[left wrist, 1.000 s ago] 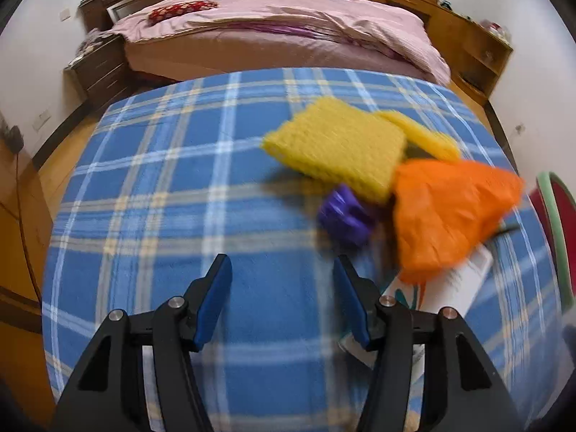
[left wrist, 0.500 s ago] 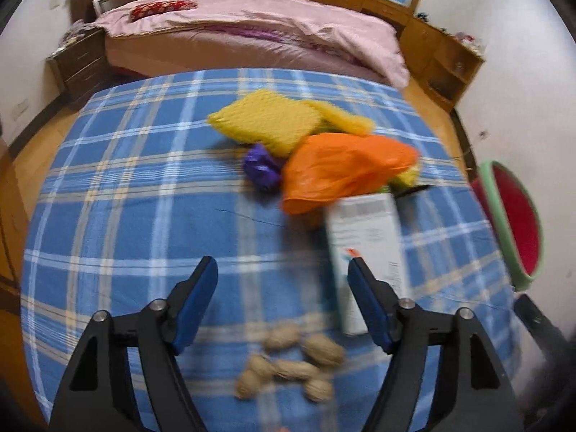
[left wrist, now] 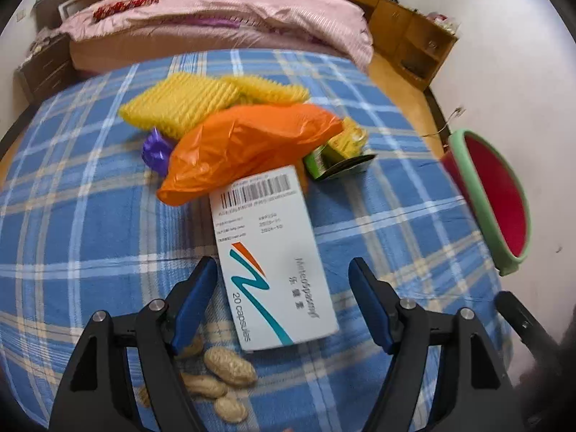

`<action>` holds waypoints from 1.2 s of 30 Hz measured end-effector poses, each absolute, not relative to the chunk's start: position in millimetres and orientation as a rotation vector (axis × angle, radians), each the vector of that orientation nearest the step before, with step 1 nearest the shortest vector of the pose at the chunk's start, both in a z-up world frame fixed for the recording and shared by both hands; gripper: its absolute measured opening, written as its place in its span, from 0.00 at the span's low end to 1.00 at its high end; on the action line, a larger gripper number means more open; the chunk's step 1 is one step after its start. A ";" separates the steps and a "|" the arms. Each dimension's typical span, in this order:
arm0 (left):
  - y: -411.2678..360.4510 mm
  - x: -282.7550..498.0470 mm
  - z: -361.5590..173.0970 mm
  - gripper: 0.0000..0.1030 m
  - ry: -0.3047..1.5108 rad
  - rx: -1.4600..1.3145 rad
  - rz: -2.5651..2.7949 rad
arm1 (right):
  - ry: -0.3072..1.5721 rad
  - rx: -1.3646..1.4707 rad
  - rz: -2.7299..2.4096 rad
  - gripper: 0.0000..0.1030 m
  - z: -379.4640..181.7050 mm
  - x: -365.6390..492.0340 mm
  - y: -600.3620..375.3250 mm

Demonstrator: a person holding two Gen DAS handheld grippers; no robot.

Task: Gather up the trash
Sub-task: 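Grasp the white medicine box with the left tool and lift it, then grasp the yellow snack packet with the right tool while the left tool holds the medicine box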

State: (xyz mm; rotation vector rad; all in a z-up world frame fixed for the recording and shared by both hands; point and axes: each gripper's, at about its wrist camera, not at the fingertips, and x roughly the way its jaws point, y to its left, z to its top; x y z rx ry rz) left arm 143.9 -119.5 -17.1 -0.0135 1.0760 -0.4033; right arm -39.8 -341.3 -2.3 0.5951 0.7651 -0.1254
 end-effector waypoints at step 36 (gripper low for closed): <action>-63.2 125.3 30.8 0.54 0.843 0.030 -0.278 | 0.776 0.405 -0.023 0.56 29.4 12.3 -305.1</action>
